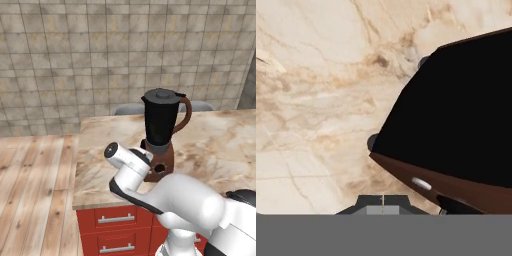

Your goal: Grab the lime and lemon wedge from the fridge, place them in the blender, close the lid, and turn on the blender to create a marinade.

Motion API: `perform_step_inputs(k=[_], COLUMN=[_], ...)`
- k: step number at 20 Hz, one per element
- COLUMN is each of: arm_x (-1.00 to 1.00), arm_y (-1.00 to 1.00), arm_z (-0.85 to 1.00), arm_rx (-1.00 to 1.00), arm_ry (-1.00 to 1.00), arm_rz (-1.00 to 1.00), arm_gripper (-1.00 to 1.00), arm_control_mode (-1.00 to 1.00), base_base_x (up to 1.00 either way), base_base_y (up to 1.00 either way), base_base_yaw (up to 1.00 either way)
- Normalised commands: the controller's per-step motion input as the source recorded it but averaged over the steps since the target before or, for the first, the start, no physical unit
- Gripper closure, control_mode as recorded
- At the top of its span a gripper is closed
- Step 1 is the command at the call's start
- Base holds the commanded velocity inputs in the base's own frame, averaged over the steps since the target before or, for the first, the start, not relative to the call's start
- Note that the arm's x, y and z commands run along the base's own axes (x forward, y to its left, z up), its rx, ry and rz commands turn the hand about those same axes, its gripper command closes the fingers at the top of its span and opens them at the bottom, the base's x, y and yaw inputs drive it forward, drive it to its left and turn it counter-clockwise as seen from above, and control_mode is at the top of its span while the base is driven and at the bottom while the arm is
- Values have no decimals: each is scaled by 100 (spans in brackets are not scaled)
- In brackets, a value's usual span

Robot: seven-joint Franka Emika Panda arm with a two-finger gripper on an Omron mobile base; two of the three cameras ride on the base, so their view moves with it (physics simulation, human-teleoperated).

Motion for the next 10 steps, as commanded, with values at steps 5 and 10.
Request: perform_step_inputs(k=[5, 10], arm_x=[35, 20], arm_y=[-15, -27], arm_z=[-15, -6], arm_rx=[-1, 0], arm_ry=[0, 0], arm_rz=[2, 6], arm_gripper=[100, 100], arm_control_mode=[-100, -100], base_base_x=[0, 0], base_base_y=[0, 0], base_base_yaw=[0, 0])
